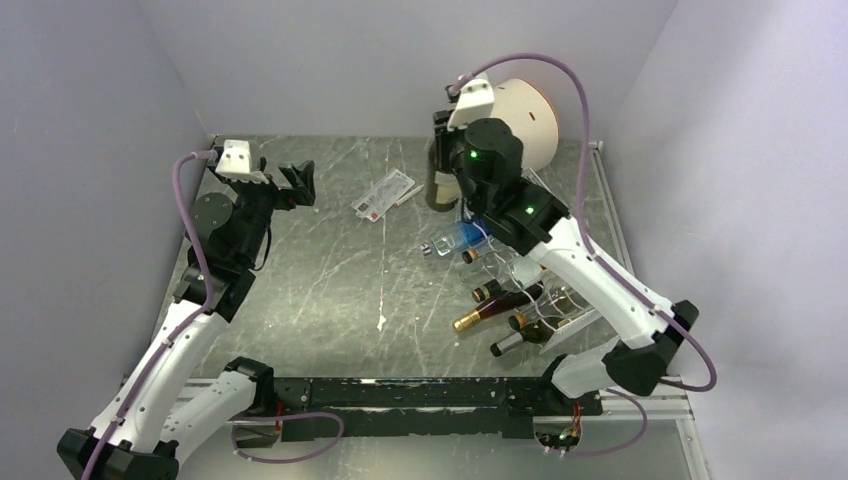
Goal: Take the wine bottle off the wine rack
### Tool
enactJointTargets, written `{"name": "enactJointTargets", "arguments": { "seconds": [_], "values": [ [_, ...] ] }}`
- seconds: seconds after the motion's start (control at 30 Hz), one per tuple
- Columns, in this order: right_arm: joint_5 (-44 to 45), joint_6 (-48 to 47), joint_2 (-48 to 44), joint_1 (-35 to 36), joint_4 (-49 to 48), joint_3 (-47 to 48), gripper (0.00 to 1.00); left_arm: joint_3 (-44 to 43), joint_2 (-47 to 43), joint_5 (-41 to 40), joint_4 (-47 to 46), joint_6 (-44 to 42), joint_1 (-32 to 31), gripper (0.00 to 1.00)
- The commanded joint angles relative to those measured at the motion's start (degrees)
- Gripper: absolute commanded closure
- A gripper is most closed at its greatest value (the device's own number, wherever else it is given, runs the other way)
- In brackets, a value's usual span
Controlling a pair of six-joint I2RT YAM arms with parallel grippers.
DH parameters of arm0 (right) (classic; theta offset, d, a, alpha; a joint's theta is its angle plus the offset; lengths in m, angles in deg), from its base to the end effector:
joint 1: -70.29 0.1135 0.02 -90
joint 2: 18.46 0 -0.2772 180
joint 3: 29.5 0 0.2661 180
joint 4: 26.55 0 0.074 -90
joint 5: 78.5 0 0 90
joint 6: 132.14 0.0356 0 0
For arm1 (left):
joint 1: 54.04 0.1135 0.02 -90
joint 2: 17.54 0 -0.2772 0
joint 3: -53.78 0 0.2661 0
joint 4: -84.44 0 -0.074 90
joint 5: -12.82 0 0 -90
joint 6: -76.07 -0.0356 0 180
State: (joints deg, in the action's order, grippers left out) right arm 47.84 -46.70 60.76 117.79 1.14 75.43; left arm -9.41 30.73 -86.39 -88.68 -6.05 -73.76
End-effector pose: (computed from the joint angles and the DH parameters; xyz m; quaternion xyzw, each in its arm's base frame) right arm 0.2253 0.2147 0.4977 -0.1052 0.7091 0.0329 0.6964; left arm 0.1908 -0.0624 0.4041 0.0071 0.6564 -0.1284 0.7433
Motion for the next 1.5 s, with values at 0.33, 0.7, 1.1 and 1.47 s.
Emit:
{"name": "enactJointTargets", "arguments": {
  "seconds": [0.33, 0.7, 1.1, 1.47],
  "values": [
    [-7.77, 10.36, 16.06, 0.31, -11.39, 4.08, 1.00, -0.23, -1.51, -2.91, -0.25, -0.94, -0.40, 0.01],
    [-9.01, 13.97, 23.08, 0.26, -15.61, 4.34, 1.00, -0.23, -1.26, -3.10, -0.26, -1.02, -0.38, 0.01],
    [-8.96, 13.54, 27.26, -0.83, -19.36, 3.79, 1.00, -0.14, -0.94, -2.91, -0.26, -1.02, -0.39, 0.01],
    [-11.42, 9.26, 31.87, 4.31, -17.67, 13.06, 1.00, -1.13, -2.10, -10.04, 1.59, -2.24, -0.12, 0.05]
  ]
}}
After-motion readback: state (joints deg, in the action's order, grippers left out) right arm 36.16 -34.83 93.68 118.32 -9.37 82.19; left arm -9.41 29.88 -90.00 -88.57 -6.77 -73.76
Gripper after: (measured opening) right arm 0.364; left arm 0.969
